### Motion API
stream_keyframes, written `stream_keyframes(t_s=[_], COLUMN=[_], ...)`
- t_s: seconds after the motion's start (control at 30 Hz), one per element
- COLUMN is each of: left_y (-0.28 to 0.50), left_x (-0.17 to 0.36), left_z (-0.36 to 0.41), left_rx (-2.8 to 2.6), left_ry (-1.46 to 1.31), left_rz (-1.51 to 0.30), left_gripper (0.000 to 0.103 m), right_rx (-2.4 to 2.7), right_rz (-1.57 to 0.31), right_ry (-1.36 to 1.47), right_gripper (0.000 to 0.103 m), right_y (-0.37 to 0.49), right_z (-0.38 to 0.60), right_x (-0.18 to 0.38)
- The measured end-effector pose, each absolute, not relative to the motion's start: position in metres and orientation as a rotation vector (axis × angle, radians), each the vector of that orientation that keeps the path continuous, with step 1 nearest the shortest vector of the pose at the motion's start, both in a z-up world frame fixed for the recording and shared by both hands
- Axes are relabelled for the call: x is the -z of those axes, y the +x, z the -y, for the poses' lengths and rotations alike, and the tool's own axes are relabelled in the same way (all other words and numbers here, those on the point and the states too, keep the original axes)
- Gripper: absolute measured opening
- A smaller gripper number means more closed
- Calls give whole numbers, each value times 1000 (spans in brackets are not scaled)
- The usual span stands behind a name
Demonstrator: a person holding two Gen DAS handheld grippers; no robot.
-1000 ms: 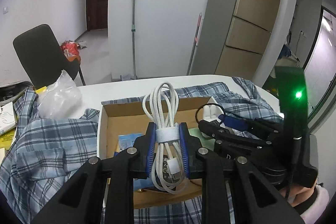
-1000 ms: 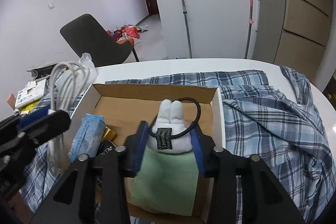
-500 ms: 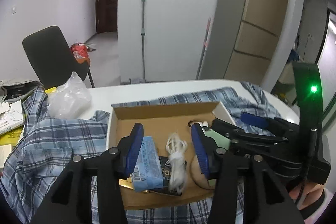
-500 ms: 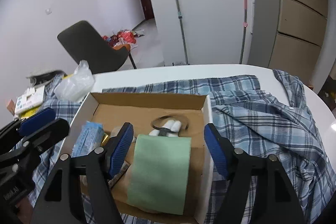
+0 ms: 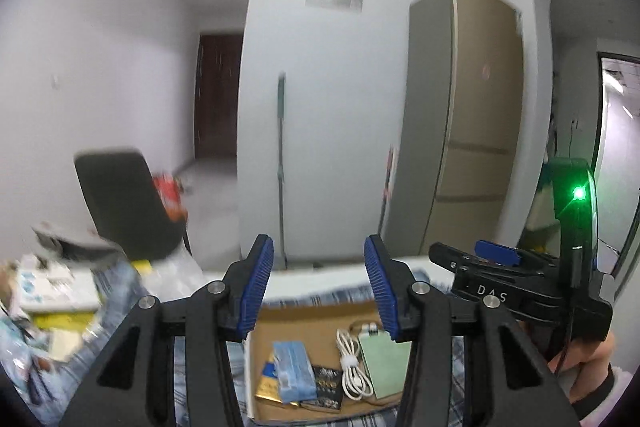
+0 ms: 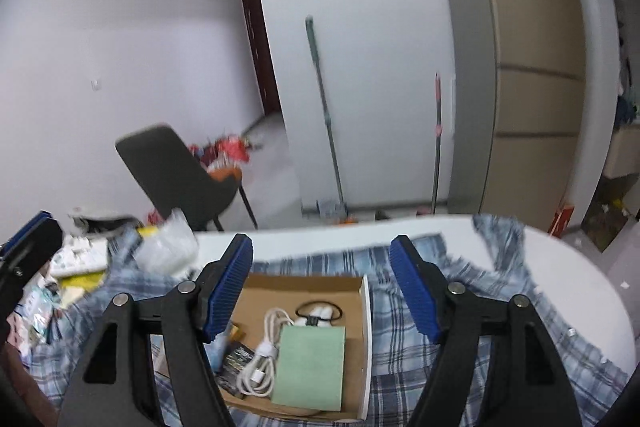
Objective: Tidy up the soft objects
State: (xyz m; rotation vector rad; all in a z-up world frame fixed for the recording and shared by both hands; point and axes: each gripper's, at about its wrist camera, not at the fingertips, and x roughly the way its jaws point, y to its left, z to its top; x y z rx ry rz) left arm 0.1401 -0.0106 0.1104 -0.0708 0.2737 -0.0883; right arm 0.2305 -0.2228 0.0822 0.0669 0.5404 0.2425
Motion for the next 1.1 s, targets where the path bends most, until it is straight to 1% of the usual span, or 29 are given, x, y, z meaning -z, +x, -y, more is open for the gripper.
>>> stream_keyframes(t_s=[0.1, 0.2, 0.3, 0.37, 0.43, 0.47, 0.5, 0.53, 0.57, 0.6, 0.67, 0.7, 0.77, 0.9, 1.1], left_y=[102, 68, 35, 15, 0, -6, -11, -16, -22, -28, -42, -45, -56, -60, -58], left_x=[-133, -147, -154, -156, -157, -158, -157, -156, -155, -153, -151, -150, -148, -138, -107], left_z=[9, 6, 0, -2, -4, -6, -7, -8, -8, -8, -9, -8, -11, -17, -11], left_rx=[93, 100, 100, 97, 107, 113, 118, 120, 115, 110, 113, 108, 100, 109, 82], left_ry=[-48, -44, -51, -45, -44, -49, -52, -48, -41, -39, -35, -33, -37, -81, -37], left_rz=[-184, -122, -73, -44, -34, -27, -20, -14, -6, 3, 30, 42, 72, 56, 51], left_gripper=[49, 49, 49, 49, 57, 70, 84, 89, 89, 89, 92, 102, 103, 103, 103], right_rx=[-245, -250, -254, -263, -269, -275, -285, -295, -303, -317, -345, -347, -353, -320, -303], right_rz=[-466, -390, -332, -303, -284, -274, -258, -230, -201, -160, -100, -91, -76, -71, -99], right_ry=[60, 39, 24, 22, 25, 27, 31, 37, 43, 47, 50, 47, 54, 3, -13], right_gripper=[71, 78, 80, 83, 86, 88, 89, 93, 100, 103, 103, 103, 103, 103, 103], right_y=[201, 168, 139, 122, 106, 98, 90, 80, 73, 64, 50, 46, 38, 30, 27], right_z=[224, 225, 224, 224, 223, 223, 223, 224, 227, 228, 232, 233, 236, 233, 238], right_x=[-108, -129, -143, -148, -150, -150, -151, -152, -153, -154, -153, -153, -150, -140, -105])
